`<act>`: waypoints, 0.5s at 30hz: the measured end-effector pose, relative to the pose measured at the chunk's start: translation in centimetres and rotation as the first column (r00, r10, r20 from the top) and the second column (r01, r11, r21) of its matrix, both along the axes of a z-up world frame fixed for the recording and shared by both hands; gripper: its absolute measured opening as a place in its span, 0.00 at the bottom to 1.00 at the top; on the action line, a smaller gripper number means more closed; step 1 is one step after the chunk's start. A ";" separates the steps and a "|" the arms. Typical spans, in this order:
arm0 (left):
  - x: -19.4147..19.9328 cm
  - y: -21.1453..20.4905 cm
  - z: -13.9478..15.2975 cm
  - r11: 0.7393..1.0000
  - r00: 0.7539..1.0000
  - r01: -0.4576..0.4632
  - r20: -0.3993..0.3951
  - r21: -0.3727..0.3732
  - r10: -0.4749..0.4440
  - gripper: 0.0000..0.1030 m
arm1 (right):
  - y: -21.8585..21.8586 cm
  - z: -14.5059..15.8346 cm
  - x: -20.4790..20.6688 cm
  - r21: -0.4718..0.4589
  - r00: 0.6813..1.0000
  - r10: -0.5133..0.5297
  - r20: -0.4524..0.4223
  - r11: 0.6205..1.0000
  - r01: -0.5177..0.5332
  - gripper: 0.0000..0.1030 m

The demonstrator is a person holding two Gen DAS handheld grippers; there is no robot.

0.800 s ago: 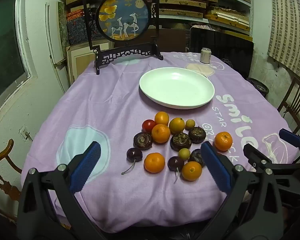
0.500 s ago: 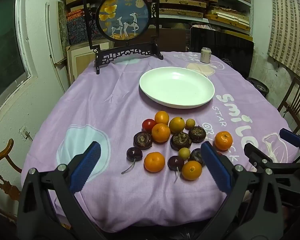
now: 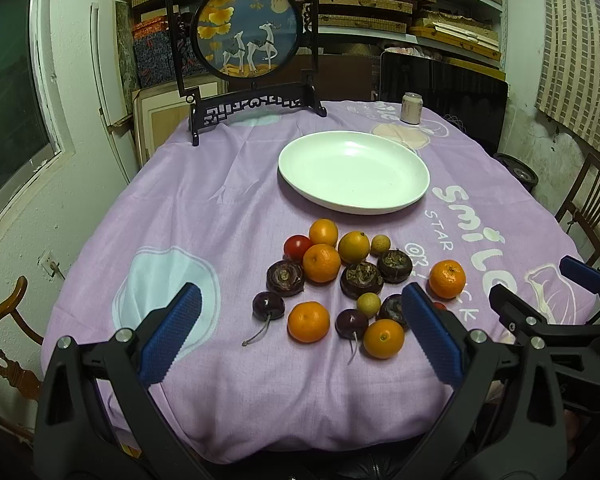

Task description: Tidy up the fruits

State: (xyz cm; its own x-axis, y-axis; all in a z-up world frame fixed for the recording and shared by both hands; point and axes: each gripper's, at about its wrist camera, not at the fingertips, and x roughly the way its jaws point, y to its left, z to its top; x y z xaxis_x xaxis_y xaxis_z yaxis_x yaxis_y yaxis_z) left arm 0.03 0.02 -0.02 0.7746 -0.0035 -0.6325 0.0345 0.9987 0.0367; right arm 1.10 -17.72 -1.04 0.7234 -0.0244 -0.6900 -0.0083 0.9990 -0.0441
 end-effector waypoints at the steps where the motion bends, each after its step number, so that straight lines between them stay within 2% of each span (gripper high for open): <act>1: 0.0 0.0 0.0 1.000 1.000 0.000 0.000 0.000 0.000 0.98 | 0.0 0.0 0.0 0.001 1.000 0.000 -0.001 1.000 0.000 0.99; 15: -0.4 0.1 -0.5 1.000 1.000 0.002 -0.005 0.001 -0.002 0.98 | 0.0 -0.1 0.0 0.002 1.000 -0.001 -0.001 1.000 0.001 0.99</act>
